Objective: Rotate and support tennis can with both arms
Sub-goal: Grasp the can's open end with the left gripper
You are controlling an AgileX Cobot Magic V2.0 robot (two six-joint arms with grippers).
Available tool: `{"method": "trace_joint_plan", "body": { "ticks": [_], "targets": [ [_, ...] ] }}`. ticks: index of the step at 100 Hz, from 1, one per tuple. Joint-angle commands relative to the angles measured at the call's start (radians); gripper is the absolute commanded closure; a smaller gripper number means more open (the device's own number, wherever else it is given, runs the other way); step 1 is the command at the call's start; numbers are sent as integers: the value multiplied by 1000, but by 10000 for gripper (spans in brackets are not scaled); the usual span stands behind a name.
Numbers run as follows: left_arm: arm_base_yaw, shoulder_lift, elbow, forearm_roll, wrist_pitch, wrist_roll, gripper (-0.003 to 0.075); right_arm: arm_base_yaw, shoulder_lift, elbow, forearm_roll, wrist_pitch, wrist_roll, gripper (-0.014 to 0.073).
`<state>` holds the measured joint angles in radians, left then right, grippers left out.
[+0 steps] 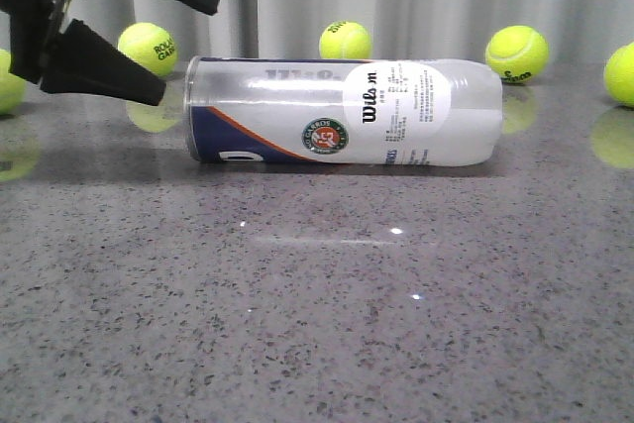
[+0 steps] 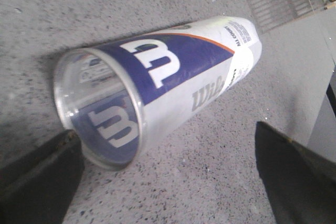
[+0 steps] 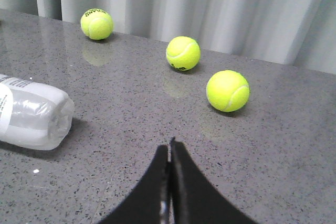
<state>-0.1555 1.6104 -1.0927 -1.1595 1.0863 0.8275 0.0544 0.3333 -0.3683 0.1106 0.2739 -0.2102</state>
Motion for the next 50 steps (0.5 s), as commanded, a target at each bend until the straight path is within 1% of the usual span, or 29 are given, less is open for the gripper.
{"method": "trace_joint_plan", "body": {
  "ticks": [1,32,37,44,50],
  "targets": [
    [-31,-11,-31,-92,32,15,104,-7,4,-23,1,-84,-2,660],
    [-100,29,-31,-181,45,103,104,-7,4,-23,1,-84,-2,660],
    [-102,30,-31,-195,45,112,117,-7,4,-23,1,-84,-2,660],
    [-102,30,-31,-209,45,124,192,-7,4,-23,1,-84,-2,660],
    [-102,30,-31,-212,43,129,319,-7,4,-23,1,-84,-2,660]
  ]
}}
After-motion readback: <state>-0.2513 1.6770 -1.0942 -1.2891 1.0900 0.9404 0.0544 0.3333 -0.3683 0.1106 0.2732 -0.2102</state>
